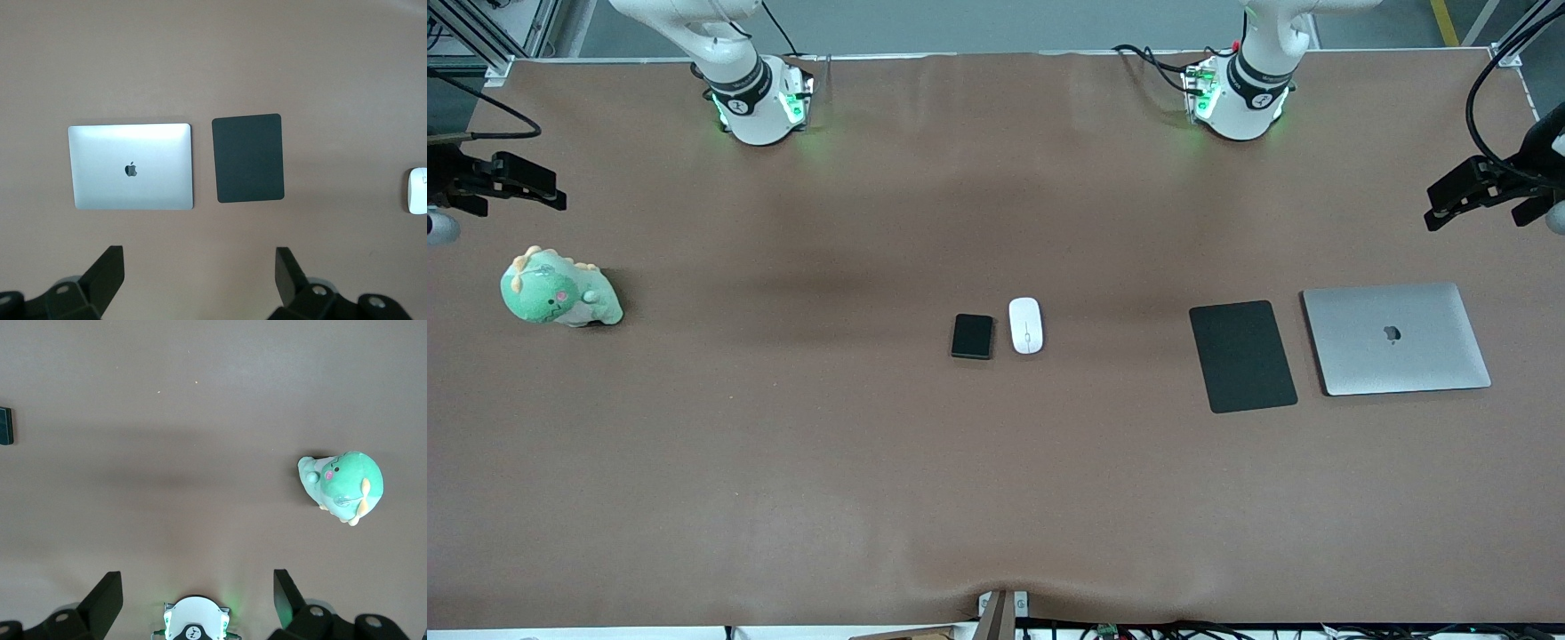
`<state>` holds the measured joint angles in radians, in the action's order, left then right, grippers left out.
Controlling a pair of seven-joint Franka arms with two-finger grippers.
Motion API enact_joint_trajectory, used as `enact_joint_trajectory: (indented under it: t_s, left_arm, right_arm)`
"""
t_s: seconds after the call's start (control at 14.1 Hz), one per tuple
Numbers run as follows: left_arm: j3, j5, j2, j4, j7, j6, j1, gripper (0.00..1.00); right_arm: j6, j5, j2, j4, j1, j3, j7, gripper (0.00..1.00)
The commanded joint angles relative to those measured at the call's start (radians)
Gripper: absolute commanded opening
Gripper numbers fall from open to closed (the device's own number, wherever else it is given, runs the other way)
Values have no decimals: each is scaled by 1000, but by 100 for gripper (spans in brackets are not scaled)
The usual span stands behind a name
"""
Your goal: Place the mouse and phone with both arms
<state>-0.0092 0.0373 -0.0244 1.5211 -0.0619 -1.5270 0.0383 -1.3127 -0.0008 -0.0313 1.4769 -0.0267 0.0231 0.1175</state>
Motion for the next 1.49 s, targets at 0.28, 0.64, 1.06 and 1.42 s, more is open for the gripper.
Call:
enact_joint_trajectory:
  t_s: [0.28,0.64,1.06,1.42]
  left_arm:
    - [-2,-8,11,-19,1,1,-3,100]
    - [-2,-16,11,-18,1,1,-5,100]
    - [-2,-17,11,-18,4,1,-6,100]
    - [-2,-17,15,-18,11,1,-5,100]
  right_arm:
    - [-63,2,34,53,-4,6,14,100]
    - [-118,2,68,89,11,24,13,100]
    - [-108,-4,91,115,33,31,10,100]
    - [-102,-1,83,85,34,29,4,100]
